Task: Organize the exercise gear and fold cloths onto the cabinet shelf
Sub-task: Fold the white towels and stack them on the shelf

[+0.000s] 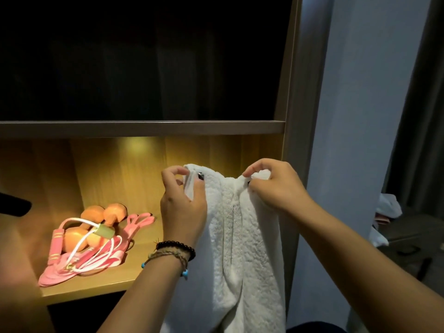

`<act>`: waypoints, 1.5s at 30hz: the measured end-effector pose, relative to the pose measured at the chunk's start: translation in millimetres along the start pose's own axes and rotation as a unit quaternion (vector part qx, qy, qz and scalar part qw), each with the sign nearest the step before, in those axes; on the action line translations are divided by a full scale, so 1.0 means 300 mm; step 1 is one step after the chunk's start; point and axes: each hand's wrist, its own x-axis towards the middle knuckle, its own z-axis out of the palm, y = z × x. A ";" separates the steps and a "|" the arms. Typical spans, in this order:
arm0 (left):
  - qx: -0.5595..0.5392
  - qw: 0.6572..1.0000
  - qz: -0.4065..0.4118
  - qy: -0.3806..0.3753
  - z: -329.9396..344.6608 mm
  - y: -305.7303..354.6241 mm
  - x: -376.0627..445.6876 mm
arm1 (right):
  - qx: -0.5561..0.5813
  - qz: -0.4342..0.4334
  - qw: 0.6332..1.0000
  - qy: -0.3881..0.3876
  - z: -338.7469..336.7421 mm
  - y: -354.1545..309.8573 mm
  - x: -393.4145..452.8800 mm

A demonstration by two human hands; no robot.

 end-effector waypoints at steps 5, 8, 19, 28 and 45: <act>0.027 0.997 -0.019 -0.065 -0.006 -0.048 -0.011 | 0.059 -0.007 0.998 0.020 0.033 0.038 -0.018; 0.016 0.992 -0.116 -0.046 -0.040 -0.104 0.052 | 0.061 -0.012 0.997 0.035 0.038 0.084 -0.004; 0.318 0.842 -0.205 -0.385 -0.264 -0.217 0.239 | 0.020 -0.121 0.992 0.003 -0.029 0.183 0.139; 0.185 0.768 -0.103 -0.604 -0.042 -0.136 0.120 | 0.043 -0.239 0.954 -0.175 0.033 0.099 0.089; -0.059 0.863 -0.141 -0.482 0.021 -0.022 0.081 | 0.130 -0.013 0.986 -0.104 -0.006 0.443 -0.066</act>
